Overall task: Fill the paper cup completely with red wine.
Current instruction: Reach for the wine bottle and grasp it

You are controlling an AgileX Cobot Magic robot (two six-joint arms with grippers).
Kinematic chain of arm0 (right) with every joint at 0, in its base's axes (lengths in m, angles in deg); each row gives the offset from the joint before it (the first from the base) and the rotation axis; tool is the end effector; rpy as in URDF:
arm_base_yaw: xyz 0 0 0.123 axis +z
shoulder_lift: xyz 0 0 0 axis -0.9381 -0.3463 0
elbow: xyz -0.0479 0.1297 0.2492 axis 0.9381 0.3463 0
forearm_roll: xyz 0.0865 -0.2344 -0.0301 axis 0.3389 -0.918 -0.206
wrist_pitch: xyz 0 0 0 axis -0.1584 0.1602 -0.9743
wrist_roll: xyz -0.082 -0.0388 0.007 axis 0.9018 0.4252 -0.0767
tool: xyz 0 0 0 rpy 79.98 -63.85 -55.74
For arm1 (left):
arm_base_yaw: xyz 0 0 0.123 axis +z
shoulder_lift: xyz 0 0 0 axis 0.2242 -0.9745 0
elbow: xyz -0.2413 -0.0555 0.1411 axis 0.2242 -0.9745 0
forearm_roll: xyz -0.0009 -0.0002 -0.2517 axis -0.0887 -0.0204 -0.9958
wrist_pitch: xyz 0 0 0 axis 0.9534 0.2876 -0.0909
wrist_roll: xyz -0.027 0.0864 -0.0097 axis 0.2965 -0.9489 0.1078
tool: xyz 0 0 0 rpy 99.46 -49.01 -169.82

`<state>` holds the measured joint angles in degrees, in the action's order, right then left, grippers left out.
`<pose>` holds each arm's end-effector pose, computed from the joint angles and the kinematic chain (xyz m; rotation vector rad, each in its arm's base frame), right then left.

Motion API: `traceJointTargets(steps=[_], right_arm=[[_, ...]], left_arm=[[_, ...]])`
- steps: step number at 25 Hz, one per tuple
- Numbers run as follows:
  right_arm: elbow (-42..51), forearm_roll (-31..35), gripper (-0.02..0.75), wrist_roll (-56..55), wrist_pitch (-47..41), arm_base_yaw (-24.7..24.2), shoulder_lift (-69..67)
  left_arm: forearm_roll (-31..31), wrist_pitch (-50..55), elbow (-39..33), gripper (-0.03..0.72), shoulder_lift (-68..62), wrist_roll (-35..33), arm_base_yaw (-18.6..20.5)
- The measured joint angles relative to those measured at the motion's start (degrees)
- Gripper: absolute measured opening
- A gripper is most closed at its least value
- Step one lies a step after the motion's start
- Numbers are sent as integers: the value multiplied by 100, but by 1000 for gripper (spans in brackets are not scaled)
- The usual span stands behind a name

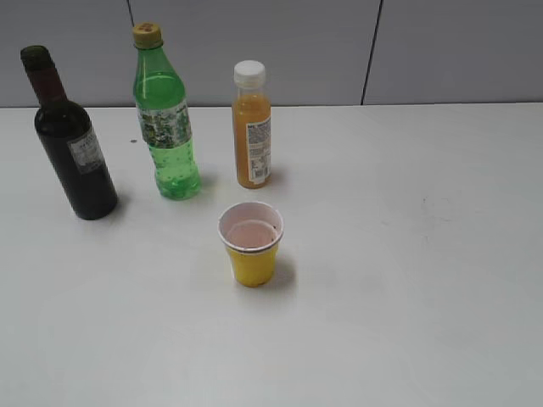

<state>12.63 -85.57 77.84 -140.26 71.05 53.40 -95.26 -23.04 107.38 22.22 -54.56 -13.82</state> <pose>0.0086 -0.0010 0.2619 -0.0483 2.0123 -0.0197 -0.0070 -0.0124 0.2805 0.1762 2.0087 -0.1018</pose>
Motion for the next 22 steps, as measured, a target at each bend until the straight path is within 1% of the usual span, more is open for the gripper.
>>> traceJointTargets(steps=[5,15,19,22], right_arm=[[0,0,592,0,0,0,0],[0,0,592,0,0,0,0],[0,0,592,0,0,0,0],[0,0,592,0,0,0,0]], left_arm=[[-264,-40,0,582,0,0,0],[-302,-138,17,582,0,0,0],[-300,-326,36,583,3,0,0],[-232,-790,52,583,-119,0,0]])
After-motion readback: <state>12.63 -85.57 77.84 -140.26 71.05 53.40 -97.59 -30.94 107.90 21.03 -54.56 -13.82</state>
